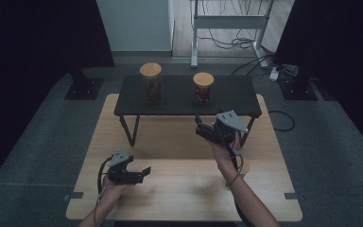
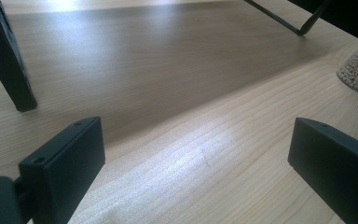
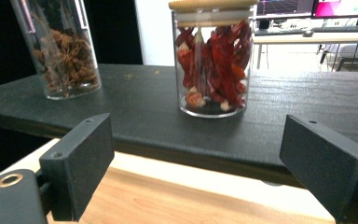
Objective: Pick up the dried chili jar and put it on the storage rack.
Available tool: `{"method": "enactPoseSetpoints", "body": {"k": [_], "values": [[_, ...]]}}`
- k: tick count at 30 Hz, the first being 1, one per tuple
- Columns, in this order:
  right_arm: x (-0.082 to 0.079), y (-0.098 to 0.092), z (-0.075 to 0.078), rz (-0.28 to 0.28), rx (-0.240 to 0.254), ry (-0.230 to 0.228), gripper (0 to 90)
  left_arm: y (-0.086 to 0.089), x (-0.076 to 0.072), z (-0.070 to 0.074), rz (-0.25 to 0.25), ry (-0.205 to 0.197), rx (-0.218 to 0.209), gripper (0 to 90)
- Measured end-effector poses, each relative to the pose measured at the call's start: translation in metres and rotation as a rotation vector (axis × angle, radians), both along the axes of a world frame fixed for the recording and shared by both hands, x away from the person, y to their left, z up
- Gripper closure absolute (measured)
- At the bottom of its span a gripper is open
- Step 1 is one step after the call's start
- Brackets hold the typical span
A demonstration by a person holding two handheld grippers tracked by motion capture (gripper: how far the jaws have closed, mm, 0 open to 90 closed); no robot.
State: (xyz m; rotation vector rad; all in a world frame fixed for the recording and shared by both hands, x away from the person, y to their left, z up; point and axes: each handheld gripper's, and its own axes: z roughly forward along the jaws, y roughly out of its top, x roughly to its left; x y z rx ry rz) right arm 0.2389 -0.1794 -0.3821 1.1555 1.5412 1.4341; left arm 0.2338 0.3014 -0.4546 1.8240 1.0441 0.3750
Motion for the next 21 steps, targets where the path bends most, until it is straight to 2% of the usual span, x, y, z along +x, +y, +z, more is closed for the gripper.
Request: {"method": "enactPoseSetpoints", "body": {"k": [21], "values": [[-0.023,-0.006,-0.018,0.033,0.000,0.037,9.7,-0.004,-0.003,0.001,-0.014,-0.008,0.008,3.3]]}}
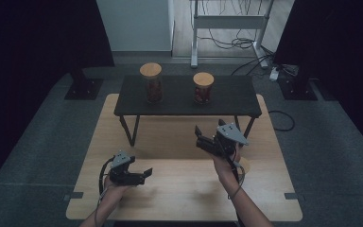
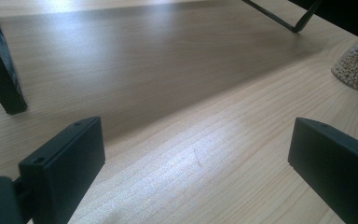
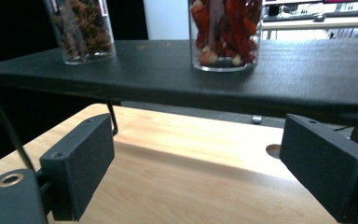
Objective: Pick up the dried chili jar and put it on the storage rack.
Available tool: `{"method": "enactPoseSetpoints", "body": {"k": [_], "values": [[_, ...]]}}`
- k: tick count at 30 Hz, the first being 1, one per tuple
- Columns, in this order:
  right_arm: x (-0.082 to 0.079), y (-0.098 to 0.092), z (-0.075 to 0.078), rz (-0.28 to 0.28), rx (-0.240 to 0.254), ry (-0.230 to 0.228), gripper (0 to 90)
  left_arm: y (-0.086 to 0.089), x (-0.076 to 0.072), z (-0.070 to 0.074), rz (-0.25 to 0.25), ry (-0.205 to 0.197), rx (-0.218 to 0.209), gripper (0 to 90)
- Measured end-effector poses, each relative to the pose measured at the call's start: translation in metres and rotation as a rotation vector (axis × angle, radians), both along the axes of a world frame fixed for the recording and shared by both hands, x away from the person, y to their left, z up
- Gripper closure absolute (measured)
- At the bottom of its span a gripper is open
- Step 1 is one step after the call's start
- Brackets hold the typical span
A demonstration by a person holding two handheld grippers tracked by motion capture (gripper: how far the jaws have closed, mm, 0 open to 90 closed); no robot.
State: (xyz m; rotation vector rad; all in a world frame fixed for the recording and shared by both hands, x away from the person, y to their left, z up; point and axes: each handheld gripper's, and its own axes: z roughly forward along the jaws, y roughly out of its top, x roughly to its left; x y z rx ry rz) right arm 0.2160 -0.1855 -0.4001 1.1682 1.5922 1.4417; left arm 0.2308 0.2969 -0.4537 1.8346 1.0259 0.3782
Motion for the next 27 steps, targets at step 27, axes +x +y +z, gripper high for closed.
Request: {"method": "enactPoseSetpoints", "body": {"k": [27], "values": [[-0.031,-0.001,-0.047,0.041,0.026,0.080,10.1,-0.001,0.000,0.000,-0.004,0.000,0.005,3.3]]}}
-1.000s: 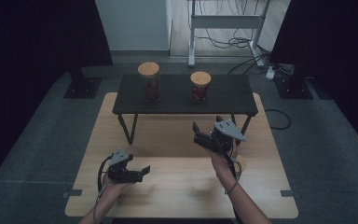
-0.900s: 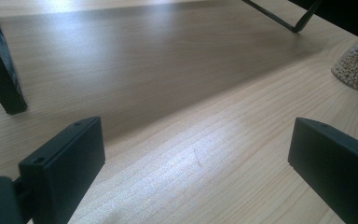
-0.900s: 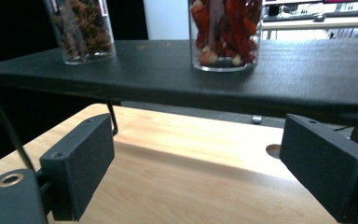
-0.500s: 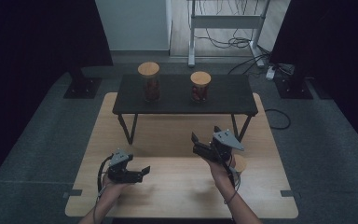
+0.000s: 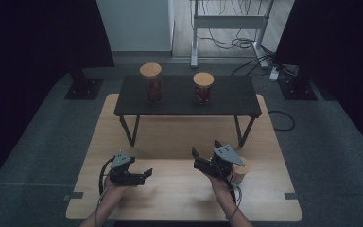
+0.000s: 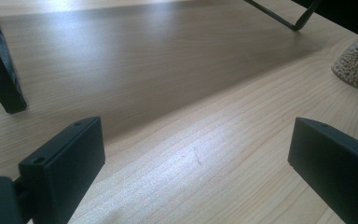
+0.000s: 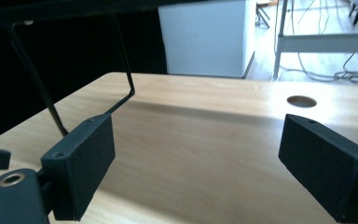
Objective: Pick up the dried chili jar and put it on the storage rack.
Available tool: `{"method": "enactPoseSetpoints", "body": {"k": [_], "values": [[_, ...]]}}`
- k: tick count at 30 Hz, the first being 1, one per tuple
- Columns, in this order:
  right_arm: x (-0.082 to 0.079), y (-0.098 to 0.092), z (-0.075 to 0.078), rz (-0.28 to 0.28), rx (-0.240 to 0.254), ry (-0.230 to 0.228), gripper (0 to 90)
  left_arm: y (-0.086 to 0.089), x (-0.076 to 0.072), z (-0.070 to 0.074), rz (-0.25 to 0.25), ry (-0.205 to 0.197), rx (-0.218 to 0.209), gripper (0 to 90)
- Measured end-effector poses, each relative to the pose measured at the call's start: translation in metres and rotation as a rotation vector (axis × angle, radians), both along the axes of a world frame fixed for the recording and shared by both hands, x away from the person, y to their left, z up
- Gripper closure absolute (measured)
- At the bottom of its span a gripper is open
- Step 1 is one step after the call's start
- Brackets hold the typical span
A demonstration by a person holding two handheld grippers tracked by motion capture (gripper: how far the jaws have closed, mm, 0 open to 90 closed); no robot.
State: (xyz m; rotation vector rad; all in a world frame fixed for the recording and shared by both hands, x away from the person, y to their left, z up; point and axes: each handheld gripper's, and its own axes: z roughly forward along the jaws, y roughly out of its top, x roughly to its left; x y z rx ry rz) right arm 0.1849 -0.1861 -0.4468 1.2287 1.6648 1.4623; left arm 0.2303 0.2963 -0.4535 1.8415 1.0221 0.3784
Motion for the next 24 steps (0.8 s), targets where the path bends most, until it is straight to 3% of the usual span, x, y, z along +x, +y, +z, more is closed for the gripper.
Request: {"method": "enactPoseSetpoints", "body": {"k": [10,24], "values": [[-0.004,0.001,-0.014,0.007,-0.001,0.032,10.1,0.000,-0.001,0.001,0.000,-0.003,0.001,3.3],[-0.006,0.000,-0.022,0.010,-0.018,0.049,10.1,0.002,0.001,-0.001,0.004,0.002,0.006,3.3]]}}
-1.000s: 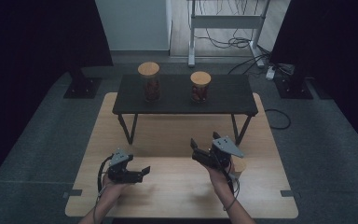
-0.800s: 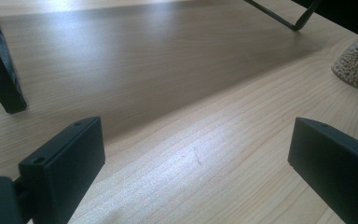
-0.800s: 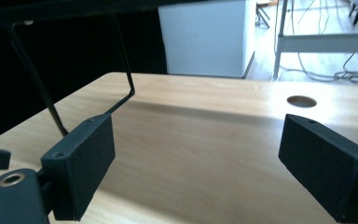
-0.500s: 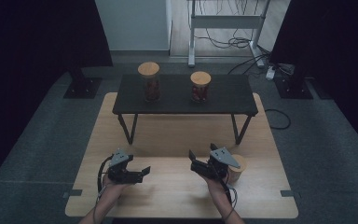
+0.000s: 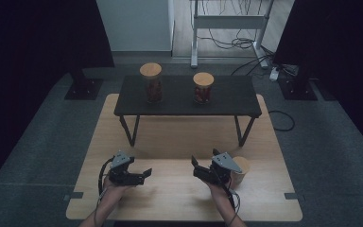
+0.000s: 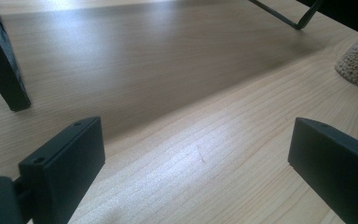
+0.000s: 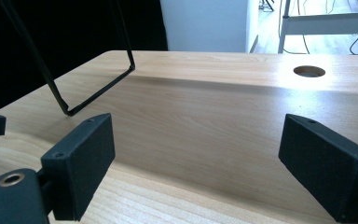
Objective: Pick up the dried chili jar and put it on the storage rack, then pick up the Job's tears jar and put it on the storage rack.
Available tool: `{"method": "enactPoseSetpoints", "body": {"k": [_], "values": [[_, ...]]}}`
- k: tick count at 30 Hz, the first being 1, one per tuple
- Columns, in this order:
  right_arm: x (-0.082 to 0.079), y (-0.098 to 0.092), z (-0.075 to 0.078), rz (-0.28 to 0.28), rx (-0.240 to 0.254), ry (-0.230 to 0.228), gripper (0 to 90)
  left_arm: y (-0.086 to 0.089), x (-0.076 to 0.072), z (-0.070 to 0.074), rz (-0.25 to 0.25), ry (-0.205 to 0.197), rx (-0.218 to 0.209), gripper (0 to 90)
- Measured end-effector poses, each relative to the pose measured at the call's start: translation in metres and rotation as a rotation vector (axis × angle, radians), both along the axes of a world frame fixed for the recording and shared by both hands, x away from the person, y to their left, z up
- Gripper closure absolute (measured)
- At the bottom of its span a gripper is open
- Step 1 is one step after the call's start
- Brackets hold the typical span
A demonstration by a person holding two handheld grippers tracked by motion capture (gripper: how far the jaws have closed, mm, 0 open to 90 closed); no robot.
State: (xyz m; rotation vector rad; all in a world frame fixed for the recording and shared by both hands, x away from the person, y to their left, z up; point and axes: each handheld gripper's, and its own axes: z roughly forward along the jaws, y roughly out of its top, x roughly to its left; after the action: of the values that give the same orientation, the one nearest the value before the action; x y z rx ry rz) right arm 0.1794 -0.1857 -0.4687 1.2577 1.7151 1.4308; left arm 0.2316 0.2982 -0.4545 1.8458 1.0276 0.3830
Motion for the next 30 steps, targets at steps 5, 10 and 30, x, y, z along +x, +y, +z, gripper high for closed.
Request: {"method": "enactPoseSetpoints", "body": {"k": [5,10,30], "values": [[-0.001,0.001,-0.002,0.004,-0.012,0.002,10.1,0.000,-0.001,0.001,-0.001,-0.006,0.002,3.3],[-0.003,0.001,-0.003,0.009,-0.018,0.004,9.8,-0.002,-0.001,0.001,-0.008,-0.009,0.003,3.3],[-0.023,0.004,0.001,0.000,-0.035,-0.019,4.9,-0.003,-0.003,0.001,-0.006,-0.017,0.015,3.3]]}}
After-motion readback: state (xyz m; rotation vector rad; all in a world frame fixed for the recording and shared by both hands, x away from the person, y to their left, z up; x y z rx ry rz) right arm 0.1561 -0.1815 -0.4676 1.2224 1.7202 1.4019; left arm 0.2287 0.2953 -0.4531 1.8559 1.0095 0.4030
